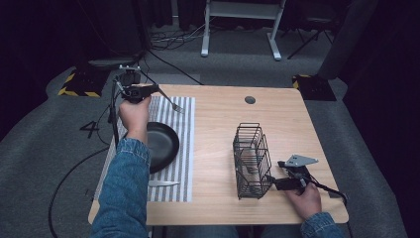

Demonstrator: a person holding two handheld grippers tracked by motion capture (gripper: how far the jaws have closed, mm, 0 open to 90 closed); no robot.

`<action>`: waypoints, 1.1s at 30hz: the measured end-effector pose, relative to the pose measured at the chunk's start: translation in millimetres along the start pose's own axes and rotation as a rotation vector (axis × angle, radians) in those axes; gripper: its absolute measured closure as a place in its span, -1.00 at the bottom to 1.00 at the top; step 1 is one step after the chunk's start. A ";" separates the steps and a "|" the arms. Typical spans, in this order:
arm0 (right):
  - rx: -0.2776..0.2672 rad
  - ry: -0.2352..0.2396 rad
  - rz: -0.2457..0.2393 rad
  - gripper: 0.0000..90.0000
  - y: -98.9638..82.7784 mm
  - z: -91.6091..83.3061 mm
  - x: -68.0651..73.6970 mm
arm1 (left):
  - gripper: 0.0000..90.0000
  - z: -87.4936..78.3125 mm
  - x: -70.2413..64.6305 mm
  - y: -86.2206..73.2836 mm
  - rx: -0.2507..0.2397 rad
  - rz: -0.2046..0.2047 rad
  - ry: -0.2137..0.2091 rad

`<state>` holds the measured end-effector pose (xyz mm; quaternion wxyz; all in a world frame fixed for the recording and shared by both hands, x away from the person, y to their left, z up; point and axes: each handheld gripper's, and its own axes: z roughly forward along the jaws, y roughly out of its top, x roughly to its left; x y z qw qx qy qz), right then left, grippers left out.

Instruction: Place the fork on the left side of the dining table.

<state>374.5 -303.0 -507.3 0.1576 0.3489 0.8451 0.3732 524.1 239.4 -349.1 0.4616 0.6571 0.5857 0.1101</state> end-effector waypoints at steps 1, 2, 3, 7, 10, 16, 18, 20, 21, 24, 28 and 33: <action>0.000 0.000 -0.001 -0.56 0.0 0.0 0.0 | 0.92 1.3 2.3 -0.7 0.003 -0.006 0.003; 0.000 0.000 -0.001 -0.56 0.0 0.0 0.0 | 0.92 2.2 4.4 -1.3 0.006 -0.010 0.005; -0.001 0.000 -0.001 -0.56 0.0 0.0 0.0 | 0.92 3.3 6.5 -1.6 0.007 -0.013 0.005; 0.000 0.000 -0.002 -0.56 0.0 0.0 0.0 | 0.92 7.7 11.8 -2.7 0.011 -0.022 0.005; 0.000 0.000 -0.001 -0.56 -0.1 0.0 0.0 | 0.92 11.2 15.7 -3.7 0.016 -0.030 -0.007; 0.000 0.000 -0.002 -0.56 -0.1 0.0 0.0 | 0.92 19.4 27.5 -7.3 0.026 -0.062 -0.014; 0.000 0.000 -0.001 -0.56 -0.1 0.0 0.0 | 0.92 21.0 30.3 -8.3 0.026 -0.073 -0.015; 0.000 -0.001 -0.001 -0.56 -0.1 0.0 0.0 | 0.92 22.7 33.2 -9.3 0.030 -0.076 -0.015; 0.000 -0.001 -0.001 -0.56 -0.1 0.0 0.0 | 0.92 23.6 34.7 -10.2 0.030 -0.077 -0.015; 0.000 0.000 -0.002 -0.56 -0.1 0.0 0.0 | 0.92 25.5 40.2 -13.7 0.032 -0.087 -0.020; 0.000 -0.001 -0.001 -0.56 -0.1 0.0 0.0 | 0.92 25.0 49.1 -17.3 0.022 -0.121 -0.041; 0.000 -0.001 -0.002 -0.56 -0.1 0.0 0.0 | 0.88 25.1 55.5 -18.4 0.029 -0.128 -0.028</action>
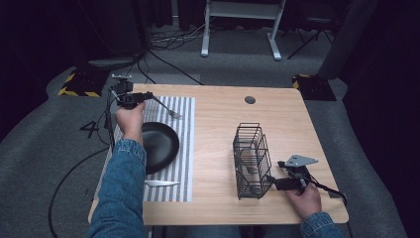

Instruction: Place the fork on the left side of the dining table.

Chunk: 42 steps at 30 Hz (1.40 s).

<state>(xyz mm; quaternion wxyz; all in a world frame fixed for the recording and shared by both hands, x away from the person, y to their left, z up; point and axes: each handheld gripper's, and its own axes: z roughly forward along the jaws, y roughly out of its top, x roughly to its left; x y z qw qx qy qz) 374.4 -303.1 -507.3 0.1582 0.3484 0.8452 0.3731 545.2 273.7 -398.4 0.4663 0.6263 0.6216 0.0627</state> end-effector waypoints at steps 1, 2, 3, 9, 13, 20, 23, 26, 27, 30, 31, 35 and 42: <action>0.000 0.000 0.000 -0.56 0.0 0.0 0.0 | 0.86 0.5 0.7 -0.4 0.000 0.003 0.011; 0.000 0.000 0.000 -0.56 0.0 0.0 0.0 | 0.81 0.9 1.0 -0.7 0.001 0.006 0.020; 0.000 0.000 0.000 -0.56 0.0 0.0 0.0 | 0.78 1.6 1.5 -1.2 0.003 0.011 0.032; 0.000 0.000 0.000 -0.56 0.0 0.0 0.0 | 0.54 0.8 5.9 -2.7 -0.005 0.000 0.060; 0.000 0.000 0.000 -0.56 0.0 0.0 0.0 | 0.41 0.4 9.7 -4.5 0.009 0.008 0.097; 0.000 0.000 0.000 -0.56 0.0 0.0 0.0 | 0.36 -0.6 21.5 -10.3 0.016 -0.016 0.130; 0.000 0.000 0.001 -0.56 0.0 0.0 0.1 | 0.35 -0.7 29.5 -12.9 0.020 -0.038 0.133; 0.000 0.000 0.000 -0.56 0.0 0.0 0.0 | 0.35 -1.1 35.5 -14.1 0.018 -0.049 0.137; 0.000 0.000 0.001 -0.56 0.0 0.0 0.1 | 0.35 -0.9 37.1 -14.3 0.020 -0.051 0.139; 0.000 0.000 0.000 -0.56 0.0 0.0 0.1 | 0.35 1.3 41.4 -15.2 0.018 -0.061 0.141; 0.000 0.000 0.001 -0.56 0.0 0.0 0.1 | 0.34 2.0 43.6 -15.4 0.020 -0.063 0.138; 0.000 0.000 0.000 -0.56 0.0 0.0 0.0 | 0.33 6.1 50.2 -15.6 0.008 -0.083 0.128; 0.000 -0.001 0.002 -0.55 -0.1 -0.1 0.2 | 0.33 16.9 58.6 -15.2 0.011 -0.100 0.127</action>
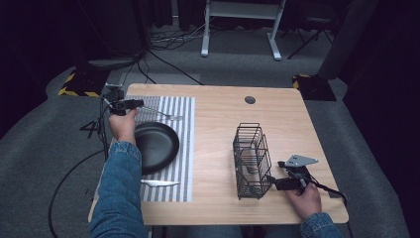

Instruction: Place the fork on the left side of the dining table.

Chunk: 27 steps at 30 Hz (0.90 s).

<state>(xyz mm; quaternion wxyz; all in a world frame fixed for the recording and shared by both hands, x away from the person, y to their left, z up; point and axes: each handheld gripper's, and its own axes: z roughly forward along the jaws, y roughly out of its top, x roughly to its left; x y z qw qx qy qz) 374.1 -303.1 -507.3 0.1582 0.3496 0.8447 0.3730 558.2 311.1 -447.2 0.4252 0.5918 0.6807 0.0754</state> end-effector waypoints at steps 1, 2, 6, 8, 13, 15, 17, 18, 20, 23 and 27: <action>0.001 -0.001 0.000 -0.55 0.0 -0.1 0.0 | 0.32 0.7 1.2 0.4 0.002 0.002 0.000; 0.001 -0.001 0.000 -0.55 0.0 -0.1 0.0 | 0.32 1.2 1.9 0.6 0.004 0.001 0.001; 0.001 -0.001 0.000 -0.55 0.0 -0.1 0.0 | 0.30 1.7 4.3 -0.3 0.013 0.005 0.008; 0.000 0.000 0.000 -0.55 0.0 0.0 0.0 | 0.29 1.7 7.1 -2.3 0.013 0.006 0.014; 0.001 -0.001 0.000 -0.55 0.0 -0.1 0.0 | 0.29 3.0 10.5 -4.7 0.030 0.007 0.030; 0.000 -0.001 -0.001 -0.55 0.0 -0.1 0.0 | 0.28 3.1 9.4 -5.2 0.034 0.005 0.039; 0.001 -0.001 0.000 -0.55 0.0 -0.1 0.0 | 0.27 2.7 8.6 -5.4 0.039 0.012 0.053; 0.001 -0.001 0.000 -0.55 0.0 -0.1 0.0 | 0.27 2.0 8.6 -5.3 0.040 0.016 0.058; 0.001 -0.001 -0.001 -0.55 0.0 -0.1 0.0 | 0.26 0.9 9.1 -4.8 0.036 0.014 0.063; 0.001 -0.001 0.000 -0.55 0.0 -0.1 0.0 | 0.24 -0.2 9.1 -3.4 0.036 0.012 0.071; 0.000 -0.001 0.000 -0.55 0.0 -0.1 0.0 | 0.20 -1.8 6.9 -1.6 0.023 0.000 0.070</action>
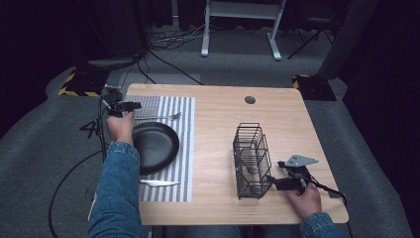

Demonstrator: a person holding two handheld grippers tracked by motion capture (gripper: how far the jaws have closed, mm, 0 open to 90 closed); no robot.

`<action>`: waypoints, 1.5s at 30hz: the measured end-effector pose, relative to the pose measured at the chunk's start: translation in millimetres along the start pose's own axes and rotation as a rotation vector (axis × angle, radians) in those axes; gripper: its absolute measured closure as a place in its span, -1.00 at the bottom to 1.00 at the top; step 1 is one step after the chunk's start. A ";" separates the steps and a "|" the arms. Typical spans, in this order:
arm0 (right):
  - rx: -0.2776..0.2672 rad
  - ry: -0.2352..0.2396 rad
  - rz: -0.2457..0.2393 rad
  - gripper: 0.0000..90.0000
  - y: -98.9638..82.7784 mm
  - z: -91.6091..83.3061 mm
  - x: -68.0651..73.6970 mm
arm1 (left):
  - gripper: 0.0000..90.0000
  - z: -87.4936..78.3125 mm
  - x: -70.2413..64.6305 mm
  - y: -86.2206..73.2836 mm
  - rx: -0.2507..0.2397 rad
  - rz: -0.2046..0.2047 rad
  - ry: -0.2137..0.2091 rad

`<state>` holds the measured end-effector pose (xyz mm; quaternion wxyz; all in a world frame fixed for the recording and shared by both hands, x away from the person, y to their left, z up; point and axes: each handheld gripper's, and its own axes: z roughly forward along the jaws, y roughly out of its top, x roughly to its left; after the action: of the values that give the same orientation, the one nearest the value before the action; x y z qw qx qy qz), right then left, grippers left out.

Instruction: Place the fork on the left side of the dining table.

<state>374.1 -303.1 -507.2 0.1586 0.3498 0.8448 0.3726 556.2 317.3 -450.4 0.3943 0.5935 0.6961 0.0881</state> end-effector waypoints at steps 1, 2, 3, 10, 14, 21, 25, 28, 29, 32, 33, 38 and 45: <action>0.000 0.000 0.000 -0.55 0.0 0.0 0.0 | 0.18 -0.9 -0.2 0.5 0.002 0.001 0.000; 0.000 0.001 0.001 -0.55 0.0 0.0 0.0 | 0.17 -1.5 -1.0 0.9 -0.002 -0.003 -0.005; 0.000 0.000 0.000 -0.55 0.0 0.0 0.0 | 0.16 -2.6 -1.6 1.2 -0.002 0.003 -0.008; 0.000 0.001 0.000 -0.55 0.0 0.0 0.0 | 0.15 -14.4 -13.7 1.6 -0.018 0.050 -0.028; 0.000 0.000 0.000 -0.55 0.0 0.0 0.0 | 0.14 -25.5 -24.2 0.7 -0.035 0.092 -0.041; 0.000 -0.001 0.001 -0.55 -0.1 -0.1 0.3 | 0.14 -47.3 -39.3 -1.4 -0.060 0.156 -0.064; 0.000 -0.001 0.001 -0.55 -0.2 -0.2 0.4 | 0.14 -59.5 -48.8 -4.9 -0.076 0.195 -0.074; 0.000 -0.001 0.001 -0.55 -0.2 -0.2 0.4 | 0.14 -70.0 -55.5 -9.6 -0.088 0.226 -0.087; 0.000 -0.001 0.001 -0.55 -0.2 -0.2 0.4 | 0.14 -72.5 -56.9 -10.9 -0.091 0.233 -0.090; 0.000 -0.001 0.001 -0.55 -0.2 -0.2 0.3 | 0.13 -83.3 -62.4 -16.7 -0.099 0.264 -0.085; 0.000 -0.001 0.001 -0.55 -0.2 -0.2 0.4 | 0.13 -87.1 -63.7 -18.6 -0.101 0.273 -0.086; 0.000 -0.001 0.000 -0.55 -0.2 -0.2 0.4 | 0.10 -108.6 -74.1 -27.8 -0.106 0.335 -0.068; 0.000 0.000 0.000 -0.55 -0.1 -0.2 0.3 | 0.10 -140.4 -81.0 -47.8 -0.138 0.368 -0.100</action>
<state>373.7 -303.1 -507.2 0.1587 0.3499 0.8448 0.3724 427.1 279.9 -348.1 0.4454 0.6859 0.5476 0.1767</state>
